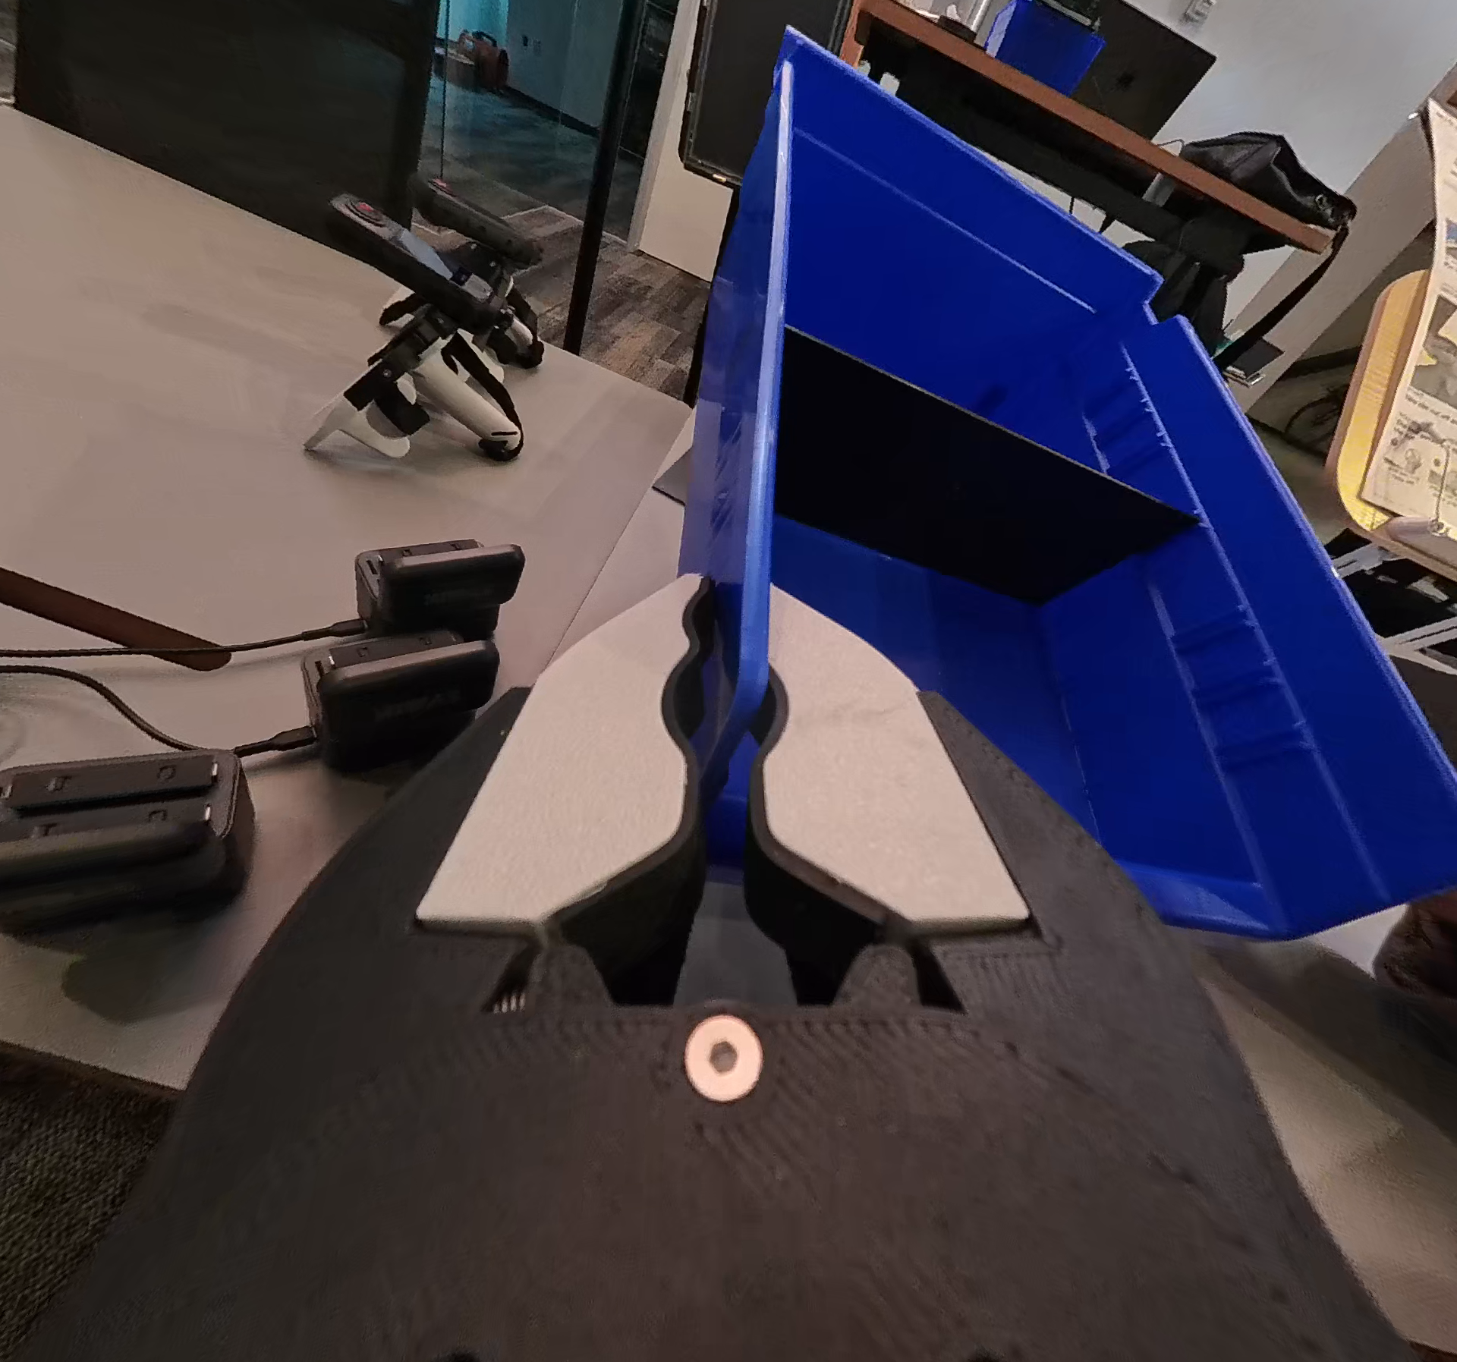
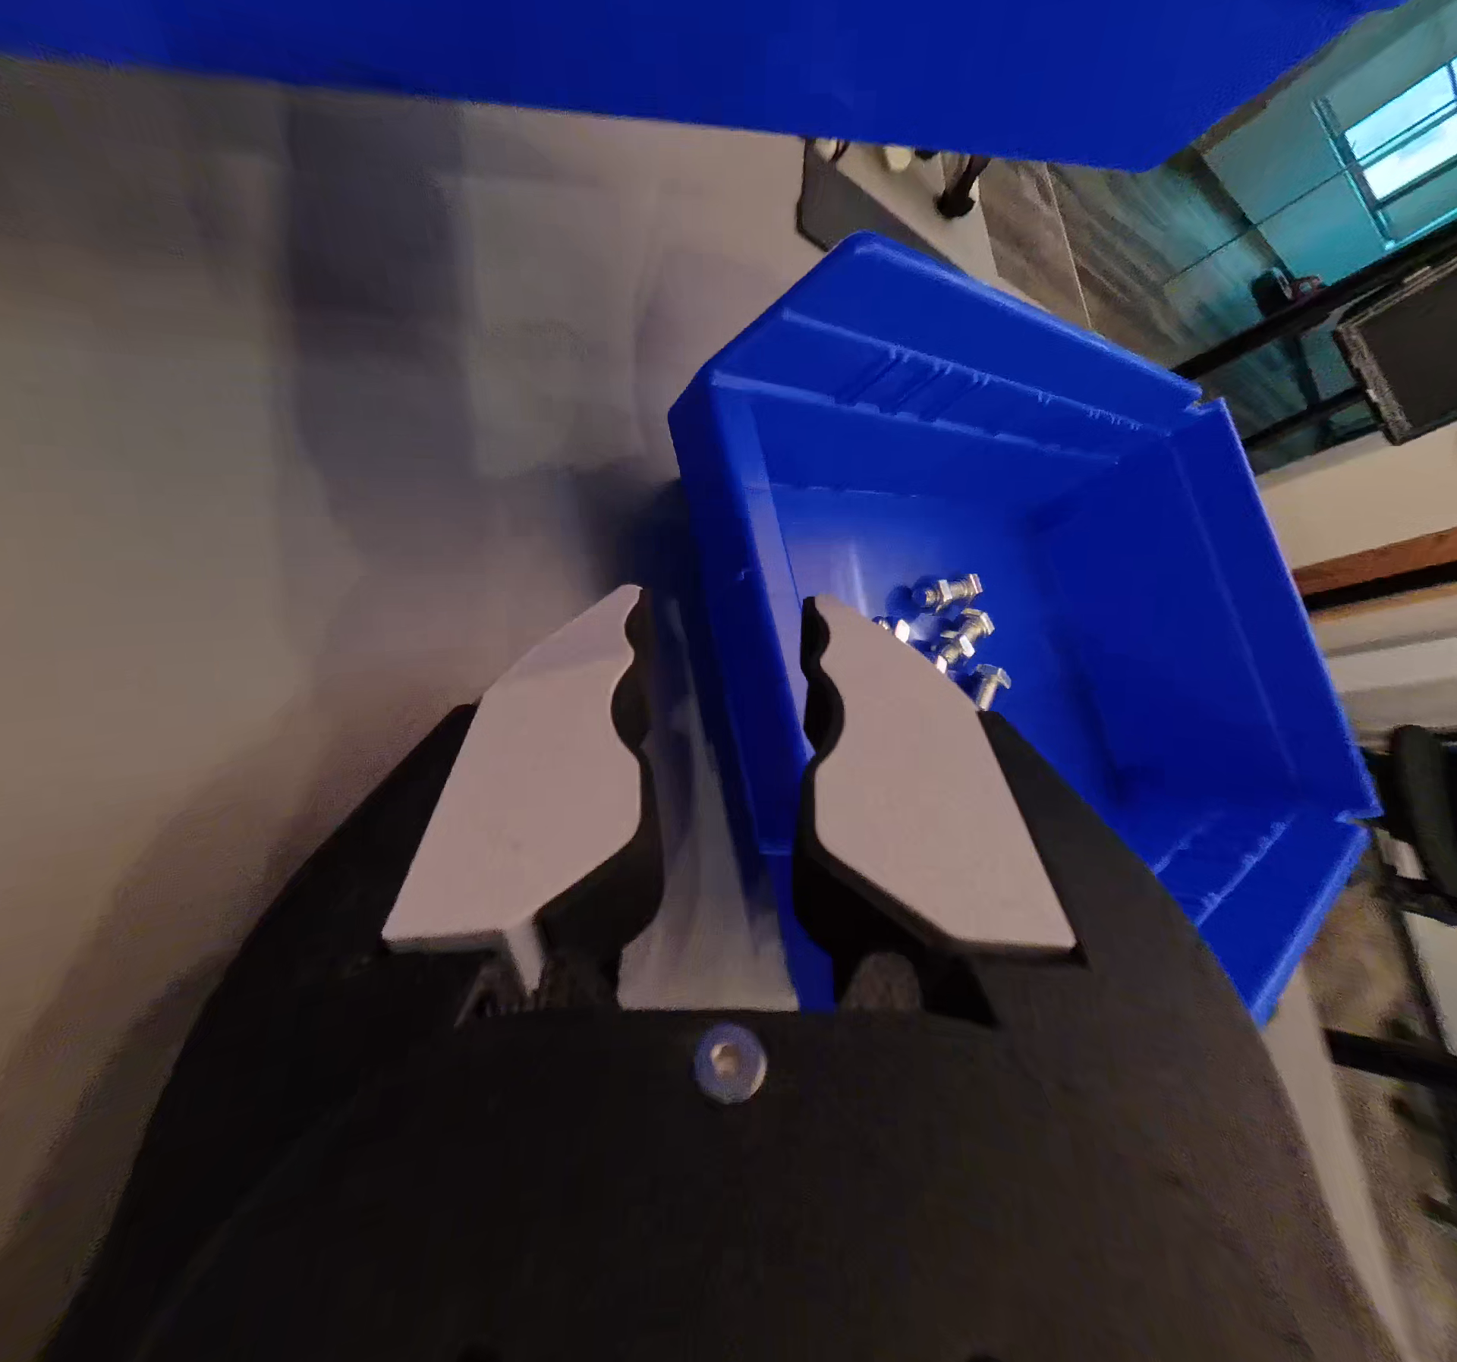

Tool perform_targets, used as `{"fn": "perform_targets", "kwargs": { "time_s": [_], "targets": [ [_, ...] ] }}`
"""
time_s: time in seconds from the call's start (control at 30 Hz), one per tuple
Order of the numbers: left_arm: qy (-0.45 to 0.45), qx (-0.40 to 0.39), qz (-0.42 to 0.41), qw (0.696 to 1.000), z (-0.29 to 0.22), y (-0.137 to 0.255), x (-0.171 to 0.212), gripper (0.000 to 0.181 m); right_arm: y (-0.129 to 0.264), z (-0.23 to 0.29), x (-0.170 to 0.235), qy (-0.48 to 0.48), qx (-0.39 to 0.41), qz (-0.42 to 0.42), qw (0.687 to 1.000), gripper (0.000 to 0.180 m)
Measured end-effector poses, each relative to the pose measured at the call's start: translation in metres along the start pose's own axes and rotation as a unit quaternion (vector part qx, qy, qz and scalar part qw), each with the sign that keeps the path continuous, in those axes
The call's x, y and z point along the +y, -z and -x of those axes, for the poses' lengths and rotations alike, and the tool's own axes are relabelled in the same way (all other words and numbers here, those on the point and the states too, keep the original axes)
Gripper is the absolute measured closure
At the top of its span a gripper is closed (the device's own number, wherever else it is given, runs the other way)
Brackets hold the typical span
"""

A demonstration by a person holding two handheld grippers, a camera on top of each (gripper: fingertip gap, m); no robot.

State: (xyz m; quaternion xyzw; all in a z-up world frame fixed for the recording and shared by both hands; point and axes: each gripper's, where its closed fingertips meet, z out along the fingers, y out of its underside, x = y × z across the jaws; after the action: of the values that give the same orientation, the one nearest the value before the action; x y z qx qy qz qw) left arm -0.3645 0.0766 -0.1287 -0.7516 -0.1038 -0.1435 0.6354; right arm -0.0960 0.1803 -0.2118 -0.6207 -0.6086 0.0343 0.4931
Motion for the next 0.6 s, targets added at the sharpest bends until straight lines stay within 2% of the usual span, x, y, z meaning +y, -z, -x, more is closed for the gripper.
{"fn": "perform_targets", "kwargs": {
  "time_s": [0.13,0.37,0.6],
  "targets": [
    [0.004,0.001,0.002,1.0,0.004,-0.002,0.002,0.176,-0.024,-0.008,0.007,0.055,0.035,0.05,0.997,0.164],
    [0.011,-0.001,0.003,1.0,0.014,-0.002,0.005,0.176,-0.048,-0.016,0.003,0.069,0.034,0.068,0.995,0.164],
    [0.013,0.001,0.002,1.0,0.015,-0.003,0.004,0.176,-0.076,-0.046,0.007,0.077,0.063,0.056,0.993,0.165]
  ]
}}
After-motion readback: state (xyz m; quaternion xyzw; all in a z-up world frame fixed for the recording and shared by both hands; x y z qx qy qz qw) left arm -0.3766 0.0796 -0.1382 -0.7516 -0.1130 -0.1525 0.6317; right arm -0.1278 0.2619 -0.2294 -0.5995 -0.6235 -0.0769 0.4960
